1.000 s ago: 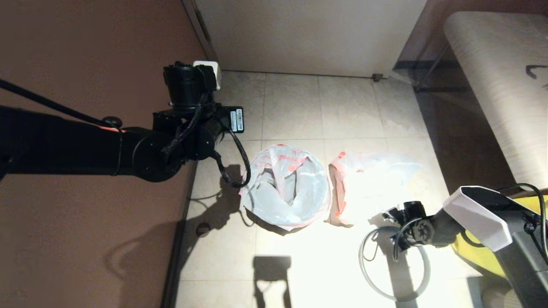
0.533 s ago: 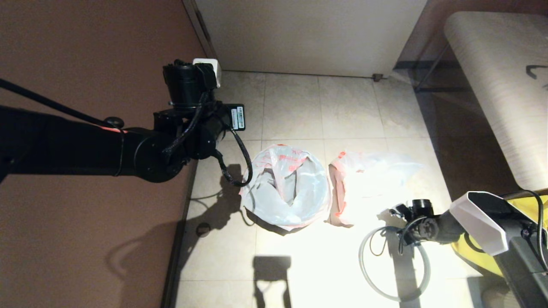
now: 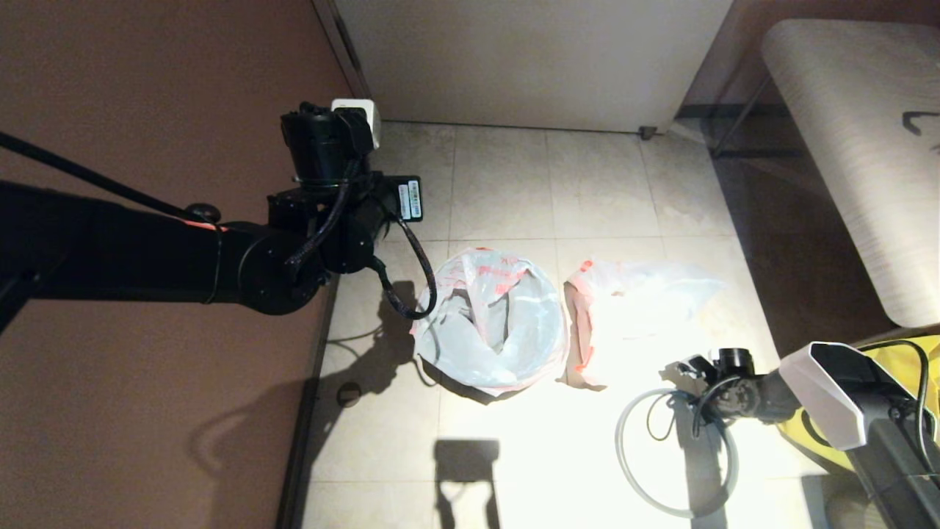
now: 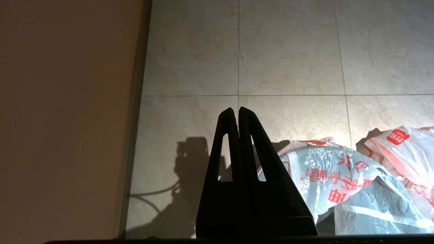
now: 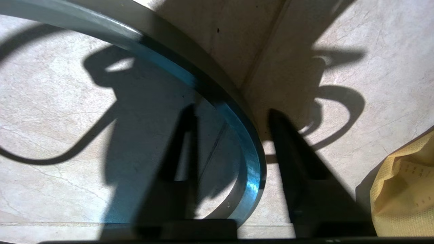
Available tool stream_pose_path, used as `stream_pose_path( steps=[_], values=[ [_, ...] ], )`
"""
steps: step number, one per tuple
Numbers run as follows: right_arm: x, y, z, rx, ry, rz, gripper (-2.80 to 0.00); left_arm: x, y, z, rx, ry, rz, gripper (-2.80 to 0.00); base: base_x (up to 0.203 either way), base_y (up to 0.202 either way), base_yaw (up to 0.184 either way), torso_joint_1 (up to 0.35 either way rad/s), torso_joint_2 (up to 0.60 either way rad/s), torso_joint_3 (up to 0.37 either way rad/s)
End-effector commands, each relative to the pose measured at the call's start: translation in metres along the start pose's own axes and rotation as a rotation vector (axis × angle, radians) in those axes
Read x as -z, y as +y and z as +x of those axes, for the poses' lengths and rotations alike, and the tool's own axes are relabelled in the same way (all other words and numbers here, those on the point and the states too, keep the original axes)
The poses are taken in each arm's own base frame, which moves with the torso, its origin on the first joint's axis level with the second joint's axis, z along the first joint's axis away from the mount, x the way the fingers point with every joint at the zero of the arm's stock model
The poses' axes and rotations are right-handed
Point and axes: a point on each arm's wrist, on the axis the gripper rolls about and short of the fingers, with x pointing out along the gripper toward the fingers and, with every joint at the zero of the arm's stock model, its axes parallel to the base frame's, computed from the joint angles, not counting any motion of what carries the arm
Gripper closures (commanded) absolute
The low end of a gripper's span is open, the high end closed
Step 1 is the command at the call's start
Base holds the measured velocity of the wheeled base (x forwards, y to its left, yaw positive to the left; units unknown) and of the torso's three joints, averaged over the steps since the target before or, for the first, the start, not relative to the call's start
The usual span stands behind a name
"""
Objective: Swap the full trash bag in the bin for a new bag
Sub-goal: Place the trash can ring on the trash can
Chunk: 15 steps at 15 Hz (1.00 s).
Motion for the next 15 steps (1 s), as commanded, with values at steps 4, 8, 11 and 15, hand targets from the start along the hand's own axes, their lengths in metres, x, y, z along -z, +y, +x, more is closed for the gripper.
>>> stream_pose_path(
  steps=[4, 8, 11, 15],
  values=[
    [-0.005, -0.009, -0.014, 0.009, 0.003, 0.023, 0.0, -0.004, 0.002, -0.002, -0.014, -0.009, -0.005, 0.0, 0.0, 0.0, 0.0, 0.0, 0.0, 0.0],
    [-0.015, -0.028, -0.083, 0.002, 0.043, 0.15, 0.0, -0.015, 0.009, -0.01, -0.028, -0.03, -0.011, 0.0, 0.0, 0.0, 0.0, 0.0, 0.0, 0.0],
    [-0.026, -0.034, -0.158, -0.005, 0.019, 0.249, 0.0, -0.018, 0.016, -0.018, -0.036, -0.025, 0.031, 0.0, 0.0, 0.0, 0.0, 0.0, 0.0, 0.0],
    [-0.051, -0.052, -0.28, 0.025, -0.164, 0.367, 0.0, -0.032, 0.035, -0.024, -0.069, -0.056, 0.027, 0.0, 0.0, 0.0, 0.0, 0.0, 0.0, 0.0]
  ],
)
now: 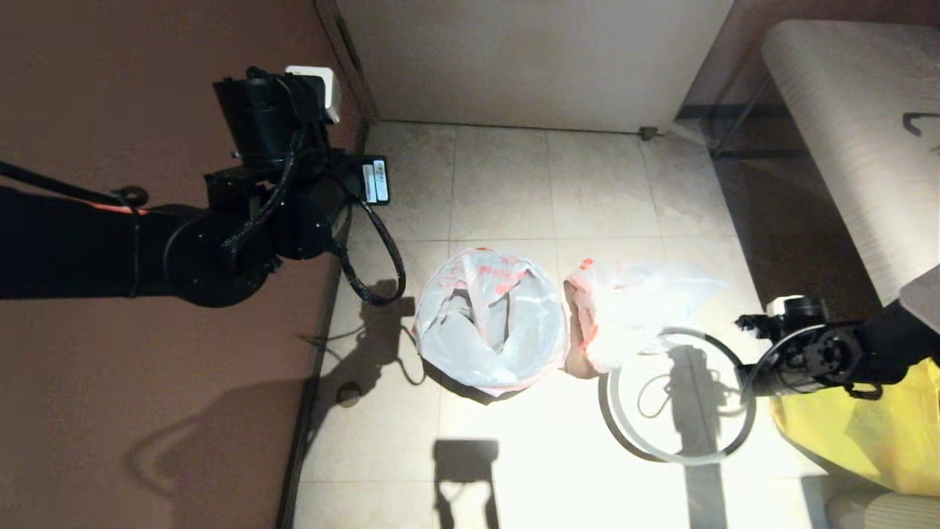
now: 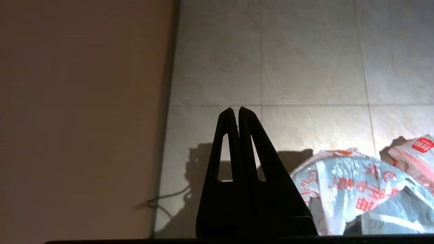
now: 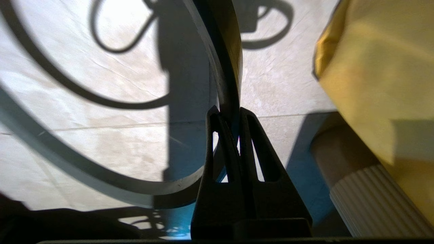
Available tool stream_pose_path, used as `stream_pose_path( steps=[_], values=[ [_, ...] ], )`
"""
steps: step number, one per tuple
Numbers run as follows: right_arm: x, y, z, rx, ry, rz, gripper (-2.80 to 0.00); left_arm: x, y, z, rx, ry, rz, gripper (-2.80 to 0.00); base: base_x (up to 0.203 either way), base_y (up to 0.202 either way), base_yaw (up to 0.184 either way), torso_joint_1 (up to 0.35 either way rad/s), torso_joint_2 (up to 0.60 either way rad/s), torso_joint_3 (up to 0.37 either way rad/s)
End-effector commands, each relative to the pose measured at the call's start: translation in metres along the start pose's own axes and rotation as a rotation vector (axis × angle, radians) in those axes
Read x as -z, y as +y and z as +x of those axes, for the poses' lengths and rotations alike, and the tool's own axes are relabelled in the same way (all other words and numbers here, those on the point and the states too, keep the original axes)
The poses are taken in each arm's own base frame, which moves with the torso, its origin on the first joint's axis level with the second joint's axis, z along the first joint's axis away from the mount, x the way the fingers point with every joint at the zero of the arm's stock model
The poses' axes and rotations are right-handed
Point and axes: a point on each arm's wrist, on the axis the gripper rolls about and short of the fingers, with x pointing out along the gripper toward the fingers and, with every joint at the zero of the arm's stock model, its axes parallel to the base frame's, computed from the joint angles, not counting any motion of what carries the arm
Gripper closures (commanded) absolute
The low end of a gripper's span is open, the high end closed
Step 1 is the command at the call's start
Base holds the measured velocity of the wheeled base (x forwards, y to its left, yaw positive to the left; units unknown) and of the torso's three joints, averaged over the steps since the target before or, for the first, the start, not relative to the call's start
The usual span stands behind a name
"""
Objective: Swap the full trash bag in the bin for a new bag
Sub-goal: Place the trash can ring on the trash can
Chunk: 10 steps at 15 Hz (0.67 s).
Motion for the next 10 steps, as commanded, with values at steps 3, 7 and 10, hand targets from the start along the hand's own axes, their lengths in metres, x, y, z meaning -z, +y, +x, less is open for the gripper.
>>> stream_pose_path(
  steps=[3, 7, 10],
  values=[
    [-0.04, -0.012, -0.158, -0.028, -0.297, 0.12, 0.0, -0.015, 0.013, -0.01, -0.017, -0.037, -0.024, 0.0, 0.0, 0.0, 0.0, 0.0, 0.0, 0.0],
    [-0.05, -0.008, -0.247, -0.199, -0.342, 0.178, 0.0, -0.02, 0.017, -0.015, -0.016, -0.048, -0.031, 0.0, 0.0, 0.0, 0.0, 0.0, 0.0, 0.0],
    [-0.067, 0.005, -0.274, -0.374, -0.313, 0.234, 0.0, -0.024, 0.025, -0.015, -0.03, -0.059, -0.037, 0.0, 0.0, 0.0, 0.0, 0.0, 0.0, 0.0]
  ],
)
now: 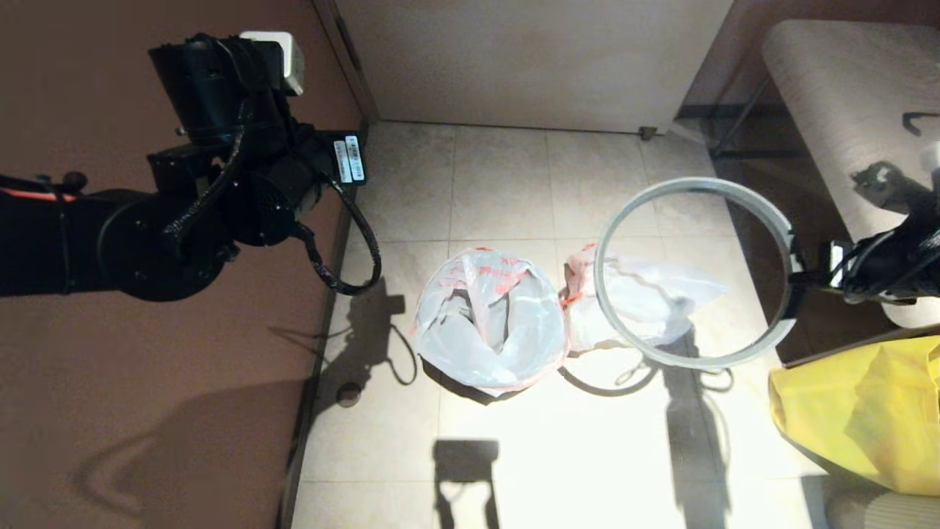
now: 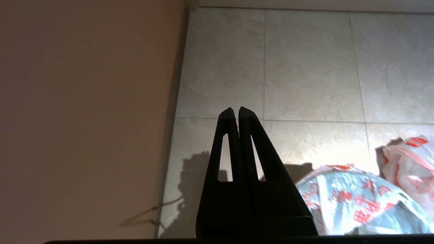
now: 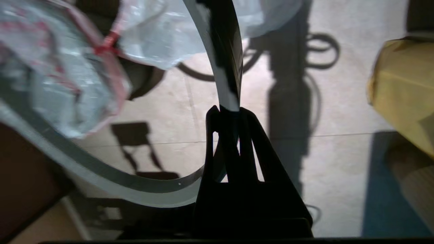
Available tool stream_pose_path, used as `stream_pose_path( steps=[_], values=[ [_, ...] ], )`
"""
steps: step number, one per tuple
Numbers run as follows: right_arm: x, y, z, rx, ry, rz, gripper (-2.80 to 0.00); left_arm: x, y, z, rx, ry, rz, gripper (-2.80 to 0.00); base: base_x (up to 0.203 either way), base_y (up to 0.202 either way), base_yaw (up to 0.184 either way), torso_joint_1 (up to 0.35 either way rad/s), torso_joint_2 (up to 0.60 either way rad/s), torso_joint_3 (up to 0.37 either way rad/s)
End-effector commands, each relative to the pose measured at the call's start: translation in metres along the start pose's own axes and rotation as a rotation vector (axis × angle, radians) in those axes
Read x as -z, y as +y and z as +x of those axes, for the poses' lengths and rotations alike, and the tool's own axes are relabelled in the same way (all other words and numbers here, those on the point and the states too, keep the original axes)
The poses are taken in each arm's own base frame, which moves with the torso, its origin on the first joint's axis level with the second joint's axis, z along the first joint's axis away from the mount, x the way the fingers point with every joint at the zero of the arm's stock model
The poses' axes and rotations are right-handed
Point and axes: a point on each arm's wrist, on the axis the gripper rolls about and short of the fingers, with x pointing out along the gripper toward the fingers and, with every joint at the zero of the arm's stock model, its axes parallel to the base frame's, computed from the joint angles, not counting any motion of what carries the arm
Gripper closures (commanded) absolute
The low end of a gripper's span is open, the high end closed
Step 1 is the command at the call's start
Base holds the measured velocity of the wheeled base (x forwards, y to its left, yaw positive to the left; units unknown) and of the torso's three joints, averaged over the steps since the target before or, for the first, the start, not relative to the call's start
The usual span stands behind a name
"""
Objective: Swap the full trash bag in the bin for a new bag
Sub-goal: Place the trash can ring on the trash can
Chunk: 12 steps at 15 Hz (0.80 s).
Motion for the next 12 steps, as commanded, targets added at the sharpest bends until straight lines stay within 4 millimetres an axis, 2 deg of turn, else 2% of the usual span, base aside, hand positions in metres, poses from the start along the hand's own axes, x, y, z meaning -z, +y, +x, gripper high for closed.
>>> stream_pose_path(
  steps=[1, 4, 8, 10, 12],
  values=[
    [-0.017, 0.034, -0.016, -0.12, -0.019, 0.023, 0.0, -0.005, 0.008, -0.001, -0.016, -0.015, -0.008, 0.0, 0.0, 0.0, 0.0, 0.0, 0.0, 0.0],
    [-0.01, 0.082, 0.022, -0.225, 0.077, -0.012, 0.0, -0.008, 0.011, -0.001, -0.017, -0.023, -0.013, 0.0, 0.0, 0.0, 0.0, 0.0, 0.0, 0.0],
    [0.002, 0.154, 0.087, -0.267, 0.187, -0.016, 0.0, -0.012, 0.016, 0.0, -0.032, -0.041, -0.026, 0.0, 0.0, 0.0, 0.0, 0.0, 0.0, 0.0],
    [0.012, 0.179, 0.117, -0.25, 0.227, -0.04, 0.0, -0.014, 0.022, 0.004, -0.054, -0.046, -0.028, 0.0, 0.0, 0.0, 0.0, 0.0, 0.0, 0.0],
    [0.033, 0.196, 0.149, -0.234, 0.292, -0.063, 0.0, -0.013, 0.022, 0.006, -0.058, -0.046, -0.027, 0.0, 0.0, 0.0, 0.0, 0.0, 0.0, 0.0]
  ],
)
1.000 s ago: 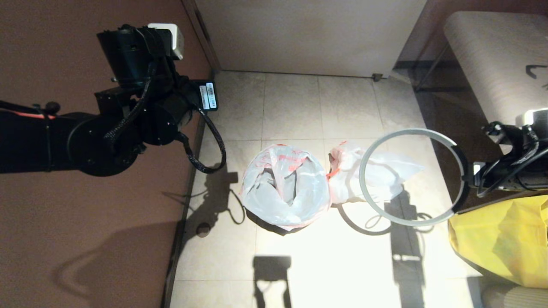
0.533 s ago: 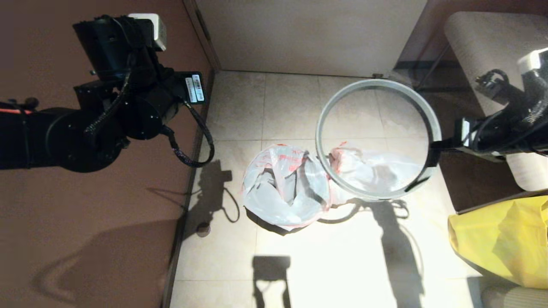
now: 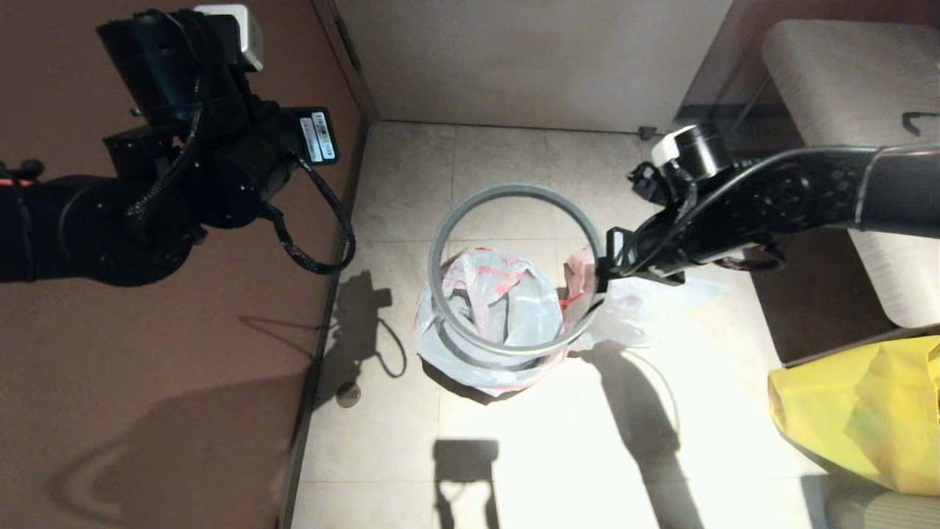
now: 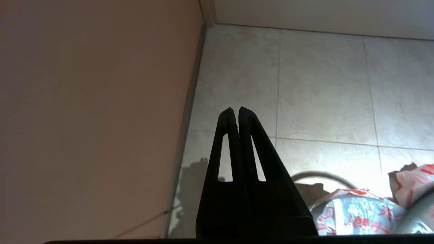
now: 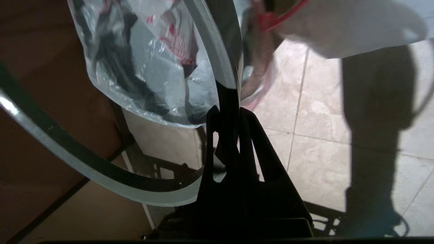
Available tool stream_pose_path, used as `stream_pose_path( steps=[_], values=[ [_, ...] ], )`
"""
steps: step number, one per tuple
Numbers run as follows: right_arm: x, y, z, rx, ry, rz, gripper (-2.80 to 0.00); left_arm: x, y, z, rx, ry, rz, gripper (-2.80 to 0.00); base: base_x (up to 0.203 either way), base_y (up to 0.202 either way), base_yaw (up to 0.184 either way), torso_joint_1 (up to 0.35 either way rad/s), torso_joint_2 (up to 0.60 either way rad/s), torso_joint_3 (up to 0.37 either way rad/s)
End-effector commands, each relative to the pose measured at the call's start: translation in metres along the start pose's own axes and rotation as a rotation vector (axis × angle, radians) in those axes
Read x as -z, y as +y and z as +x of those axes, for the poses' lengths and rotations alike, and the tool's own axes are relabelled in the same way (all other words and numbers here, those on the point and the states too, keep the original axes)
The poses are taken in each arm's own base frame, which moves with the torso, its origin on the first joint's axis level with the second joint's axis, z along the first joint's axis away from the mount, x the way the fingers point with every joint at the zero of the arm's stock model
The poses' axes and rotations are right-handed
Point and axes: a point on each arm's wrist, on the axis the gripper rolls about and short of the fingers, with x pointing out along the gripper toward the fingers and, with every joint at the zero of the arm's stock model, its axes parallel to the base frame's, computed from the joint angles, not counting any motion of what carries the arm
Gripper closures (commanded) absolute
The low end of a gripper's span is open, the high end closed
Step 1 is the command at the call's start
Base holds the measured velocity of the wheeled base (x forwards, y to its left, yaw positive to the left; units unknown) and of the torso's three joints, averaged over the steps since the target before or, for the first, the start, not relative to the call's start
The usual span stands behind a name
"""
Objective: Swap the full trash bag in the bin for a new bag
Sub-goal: Place the trash can ring on the trash can
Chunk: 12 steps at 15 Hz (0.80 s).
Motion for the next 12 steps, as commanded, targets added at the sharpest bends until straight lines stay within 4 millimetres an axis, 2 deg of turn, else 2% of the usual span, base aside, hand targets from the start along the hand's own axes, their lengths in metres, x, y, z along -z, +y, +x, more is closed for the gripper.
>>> stream_pose_path(
  steps=[1, 4, 8, 10, 12],
  values=[
    [0.024, 0.005, 0.067, 0.019, 0.117, -0.016, 0.0, 0.0, 0.001, 0.001, -0.009, -0.003, -0.001, 0.0, 0.0, 0.0, 0.0, 0.0, 0.0, 0.0],
    [0.033, 0.004, 0.097, 0.014, 0.104, -0.026, 0.0, 0.001, 0.003, 0.002, -0.015, -0.001, 0.001, 0.0, 0.0, 0.0, 0.0, 0.0, 0.0, 0.0],
    [0.046, 0.009, 0.141, 0.103, -0.034, -0.062, 0.0, 0.0, 0.004, 0.002, -0.016, -0.003, 0.0, 0.0, 0.0, 0.0, 0.0, 0.0, 0.0, 0.0],
    [0.042, 0.01, 0.147, 0.155, -0.138, -0.071, 0.0, 0.002, 0.004, 0.003, -0.02, 0.002, 0.003, 0.0, 0.0, 0.0, 0.0, 0.0, 0.0, 0.0],
    [0.039, 0.006, 0.147, 0.195, -0.16, -0.066, 0.0, 0.002, 0.004, 0.004, -0.02, 0.003, 0.006, 0.0, 0.0, 0.0, 0.0, 0.0, 0.0, 0.0]
  ],
)
